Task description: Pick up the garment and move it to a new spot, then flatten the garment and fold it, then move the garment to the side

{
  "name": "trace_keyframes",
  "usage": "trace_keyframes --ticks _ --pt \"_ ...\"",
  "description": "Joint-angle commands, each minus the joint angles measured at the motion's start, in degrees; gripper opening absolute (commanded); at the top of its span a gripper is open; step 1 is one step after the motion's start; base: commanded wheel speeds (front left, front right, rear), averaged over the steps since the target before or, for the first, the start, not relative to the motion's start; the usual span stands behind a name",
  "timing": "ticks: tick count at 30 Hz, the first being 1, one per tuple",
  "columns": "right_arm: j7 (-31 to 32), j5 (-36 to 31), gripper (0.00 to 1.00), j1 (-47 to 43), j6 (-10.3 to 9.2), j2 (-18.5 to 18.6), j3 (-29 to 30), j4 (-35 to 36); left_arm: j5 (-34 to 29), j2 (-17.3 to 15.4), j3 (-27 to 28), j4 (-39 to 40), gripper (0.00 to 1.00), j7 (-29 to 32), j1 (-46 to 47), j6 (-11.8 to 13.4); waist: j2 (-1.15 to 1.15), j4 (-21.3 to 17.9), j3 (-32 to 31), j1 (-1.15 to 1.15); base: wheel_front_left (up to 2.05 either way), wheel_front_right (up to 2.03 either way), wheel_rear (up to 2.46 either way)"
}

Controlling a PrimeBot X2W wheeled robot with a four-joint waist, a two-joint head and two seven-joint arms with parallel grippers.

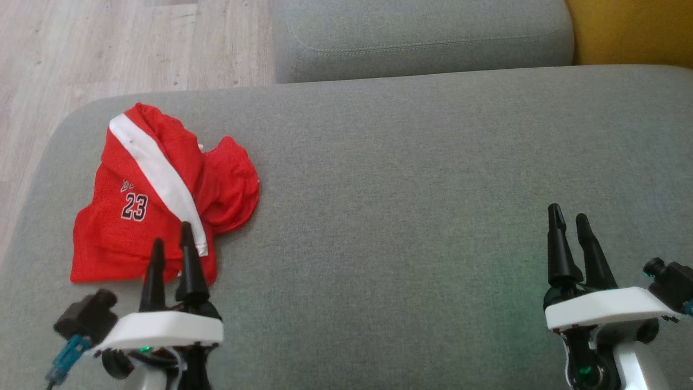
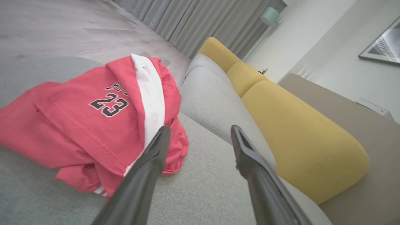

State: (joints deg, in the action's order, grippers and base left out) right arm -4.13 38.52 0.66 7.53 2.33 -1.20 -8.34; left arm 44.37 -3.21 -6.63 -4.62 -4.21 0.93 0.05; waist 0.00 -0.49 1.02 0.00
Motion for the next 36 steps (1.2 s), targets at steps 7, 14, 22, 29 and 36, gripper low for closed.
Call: trace_keyframes --ticks 7,14,22,29,36 --pt "-1.8 -7.6 1.0 3.3 -0.02 0.4 -1.7 3.4 -7.0 -2.9 -3.3 2.4 1.0 -1.7 4.0 1.9 0.0 -0.1 -0.1 0.0 0.0 0.0 0.0" --pt "-3.0 -14.2 1.0 3.3 -0.03 0.4 -2.4 4.0 -13.0 -4.8 -7.3 1.4 1.0 -2.9 5.2 4.5 0.0 0.0 -0.2 0.0 0.0 0.0 0.0" --pt "-4.3 -22.3 1.0 3.3 -0.03 0.4 -3.6 4.1 -19.8 -7.2 -12.8 -0.7 1.0 -4.2 6.9 7.3 0.0 0.2 -0.3 0.0 0.0 0.0 0.0" --pt "-5.7 -29.5 1.0 3.8 -0.03 0.4 -4.7 5.4 -24.8 -8.7 -17.8 -1.1 1.0 -5.6 8.9 11.0 0.0 0.2 0.3 0.0 0.0 0.0 0.0" --pt "-6.9 -27.6 1.0 3.8 -0.03 0.5 -4.3 7.6 -21.8 -7.2 -14.9 2.7 1.0 -6.8 8.2 10.2 0.0 0.3 1.0 0.0 0.0 0.0 0.0"
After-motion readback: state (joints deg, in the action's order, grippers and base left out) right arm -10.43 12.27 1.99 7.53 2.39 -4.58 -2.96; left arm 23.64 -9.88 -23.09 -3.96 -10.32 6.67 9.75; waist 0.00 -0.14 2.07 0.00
